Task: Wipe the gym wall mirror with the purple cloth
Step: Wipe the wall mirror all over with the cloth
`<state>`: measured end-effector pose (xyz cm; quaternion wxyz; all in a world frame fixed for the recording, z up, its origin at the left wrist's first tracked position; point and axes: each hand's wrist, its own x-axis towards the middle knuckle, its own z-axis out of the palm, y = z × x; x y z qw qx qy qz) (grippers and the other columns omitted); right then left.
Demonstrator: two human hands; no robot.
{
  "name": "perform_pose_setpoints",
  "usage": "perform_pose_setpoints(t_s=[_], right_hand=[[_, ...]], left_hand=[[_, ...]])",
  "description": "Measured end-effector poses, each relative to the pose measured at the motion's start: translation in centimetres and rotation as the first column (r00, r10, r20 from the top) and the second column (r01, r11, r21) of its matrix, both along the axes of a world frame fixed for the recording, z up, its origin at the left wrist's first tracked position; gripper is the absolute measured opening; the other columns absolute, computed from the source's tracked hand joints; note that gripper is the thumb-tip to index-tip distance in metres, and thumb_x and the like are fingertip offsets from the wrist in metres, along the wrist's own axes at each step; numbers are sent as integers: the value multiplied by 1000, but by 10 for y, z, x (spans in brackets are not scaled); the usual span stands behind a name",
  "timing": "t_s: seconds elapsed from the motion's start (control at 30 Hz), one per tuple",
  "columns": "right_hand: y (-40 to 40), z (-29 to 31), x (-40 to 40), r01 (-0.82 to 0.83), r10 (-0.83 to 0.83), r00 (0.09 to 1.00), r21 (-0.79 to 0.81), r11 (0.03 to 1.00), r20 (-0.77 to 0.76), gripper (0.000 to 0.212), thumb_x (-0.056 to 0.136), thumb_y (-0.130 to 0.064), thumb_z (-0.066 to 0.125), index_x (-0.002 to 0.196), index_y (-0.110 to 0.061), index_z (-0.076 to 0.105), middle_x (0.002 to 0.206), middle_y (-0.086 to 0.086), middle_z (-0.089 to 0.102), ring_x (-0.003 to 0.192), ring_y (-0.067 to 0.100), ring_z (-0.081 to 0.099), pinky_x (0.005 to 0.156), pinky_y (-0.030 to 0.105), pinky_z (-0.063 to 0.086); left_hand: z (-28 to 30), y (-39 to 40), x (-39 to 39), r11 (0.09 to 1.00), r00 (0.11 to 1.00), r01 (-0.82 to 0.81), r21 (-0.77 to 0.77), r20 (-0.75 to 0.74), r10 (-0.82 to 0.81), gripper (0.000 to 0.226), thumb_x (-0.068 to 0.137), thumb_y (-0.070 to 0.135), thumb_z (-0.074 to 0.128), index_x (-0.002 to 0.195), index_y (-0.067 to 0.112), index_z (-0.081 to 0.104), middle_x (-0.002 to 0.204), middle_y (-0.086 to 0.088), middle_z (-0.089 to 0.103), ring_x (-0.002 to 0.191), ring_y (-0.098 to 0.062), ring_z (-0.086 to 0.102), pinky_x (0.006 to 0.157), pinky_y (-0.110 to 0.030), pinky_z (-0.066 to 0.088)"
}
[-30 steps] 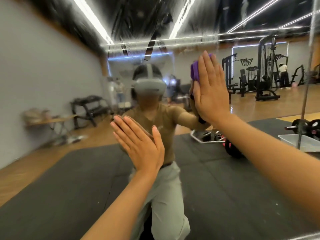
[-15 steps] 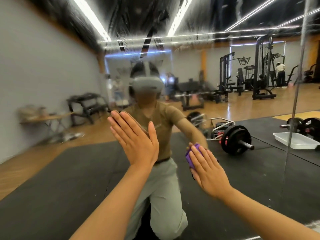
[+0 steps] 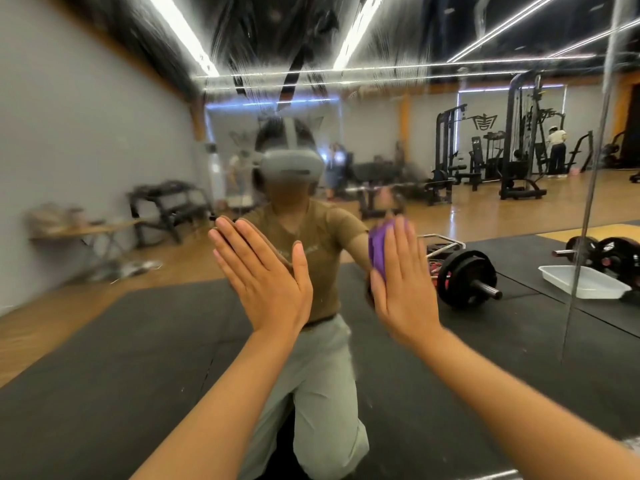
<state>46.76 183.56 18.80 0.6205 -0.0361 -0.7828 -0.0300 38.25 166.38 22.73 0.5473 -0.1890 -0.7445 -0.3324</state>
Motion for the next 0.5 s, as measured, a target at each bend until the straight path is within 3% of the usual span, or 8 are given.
perform_pose_setpoints(t_s=[0.1,0.2,0.33,0.5], right_hand=[[-1,-90,14,22,-18,992,-24,999,128,60,109,-35,25,161,-10,9,170,3,-1,156,23,5,127,36,4],[1,-112,17,49,-39,986,-57,997,162,59,110,-35,20,161,-12,5,170,1,-3,156,21,3,126,33,2],[4,-80,17,44,-44,987,8,999,154,59,109,-32,26,160,-7,10,170,7,2,156,23,5,127,35,4],[9,23,11,33,-29,998,-89,996,51,61,104,-23,37,157,2,20,166,13,10,156,21,0,127,36,6]], left_hand=[[0,-1,0,1000,1000,1,1,0,-1,82,106,47,33,152,-16,9,159,-39,5,150,-52,4,124,-58,5],[-1,0,1,1000,1000,13,4,-1,-13,81,106,47,32,152,-15,8,160,-38,5,150,-52,3,124,-57,4],[-1,0,-2,1000,1000,0,1,-16,0,81,106,47,32,152,-16,9,159,-39,6,150,-53,4,124,-57,3],[-1,1,-2,1000,999,-12,-1,-39,12,80,106,45,36,152,-16,9,158,-40,8,149,-55,7,124,-57,3]])
